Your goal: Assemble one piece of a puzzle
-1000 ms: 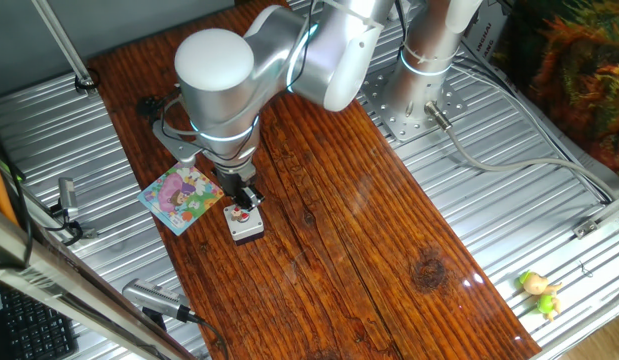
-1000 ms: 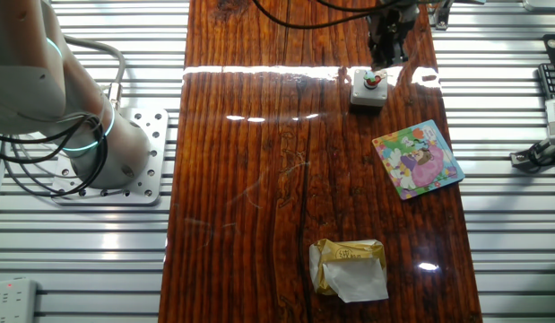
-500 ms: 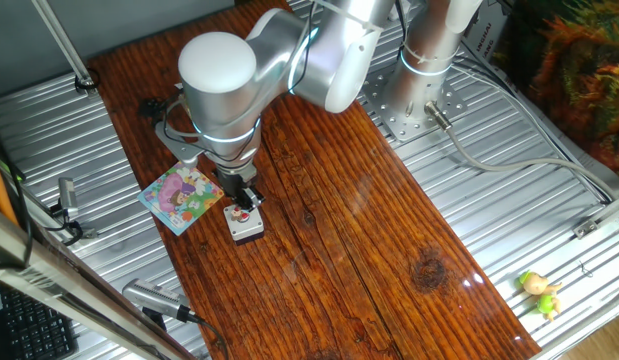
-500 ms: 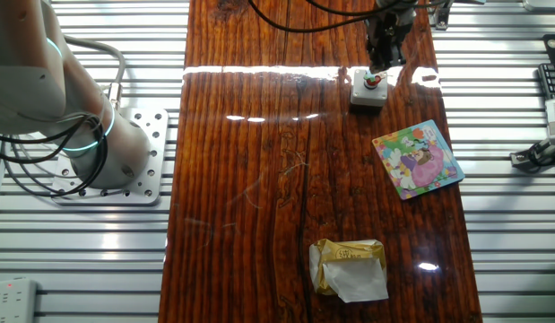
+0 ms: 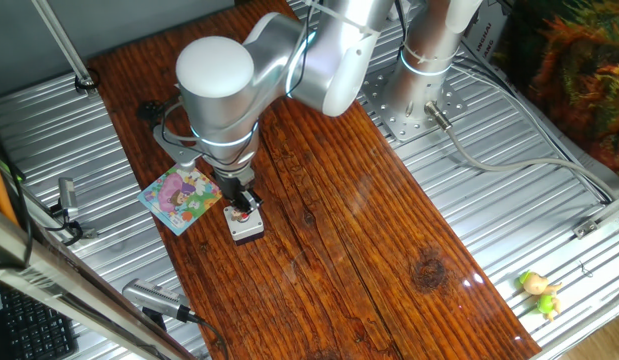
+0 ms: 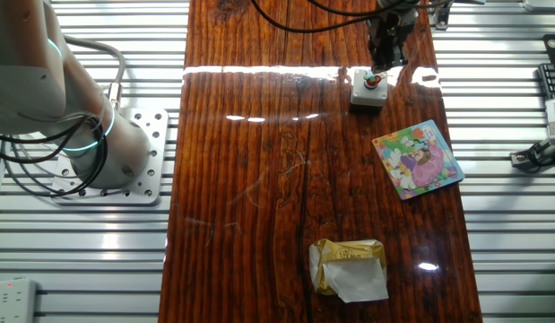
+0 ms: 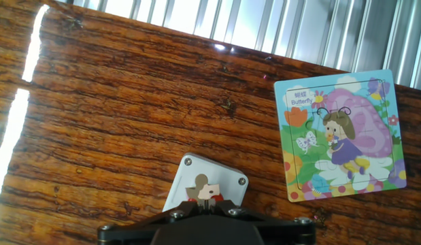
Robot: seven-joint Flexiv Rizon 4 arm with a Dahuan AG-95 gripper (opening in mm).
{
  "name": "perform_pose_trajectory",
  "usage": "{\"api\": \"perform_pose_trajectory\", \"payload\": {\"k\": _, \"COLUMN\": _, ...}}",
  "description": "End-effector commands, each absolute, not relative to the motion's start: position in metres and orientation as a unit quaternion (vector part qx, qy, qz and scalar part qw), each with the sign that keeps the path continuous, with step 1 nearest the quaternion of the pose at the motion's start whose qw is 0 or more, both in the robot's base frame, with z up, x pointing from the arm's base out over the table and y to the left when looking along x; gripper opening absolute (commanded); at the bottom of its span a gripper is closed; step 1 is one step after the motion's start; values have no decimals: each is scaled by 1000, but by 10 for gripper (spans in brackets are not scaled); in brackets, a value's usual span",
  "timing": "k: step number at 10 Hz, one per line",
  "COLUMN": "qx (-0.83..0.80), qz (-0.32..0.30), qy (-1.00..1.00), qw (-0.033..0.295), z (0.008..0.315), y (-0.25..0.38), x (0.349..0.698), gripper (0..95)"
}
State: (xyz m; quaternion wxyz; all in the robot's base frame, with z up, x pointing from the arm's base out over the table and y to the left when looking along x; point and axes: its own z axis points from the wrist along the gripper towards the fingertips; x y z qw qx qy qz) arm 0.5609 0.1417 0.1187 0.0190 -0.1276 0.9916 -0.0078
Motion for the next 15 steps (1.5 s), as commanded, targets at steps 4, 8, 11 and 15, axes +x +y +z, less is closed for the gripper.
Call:
{"api": "perform_pose_trajectory", "payload": {"k": 4, "qx": -131, "qz": -7, "qy": 991, "qw": 21, "z": 119, "y": 142, "x": 561, "gripper": 190}}
{"api": "perform_pose_trajectory", "payload": {"k": 8, "qx": -137, "qz": -9, "qy": 990, "qw": 23, "z": 119, "y": 142, "x": 561, "gripper": 380}}
{"api": "perform_pose_trajectory", "payload": {"k": 11, "qx": -138, "qz": -9, "qy": 990, "qw": 22, "z": 120, "y": 142, "x": 562, "gripper": 380}}
{"api": "perform_pose_trajectory", "payload": {"k": 15, "qx": -141, "qz": -9, "qy": 990, "qw": 25, "z": 117, "y": 143, "x": 563, "gripper": 380}}
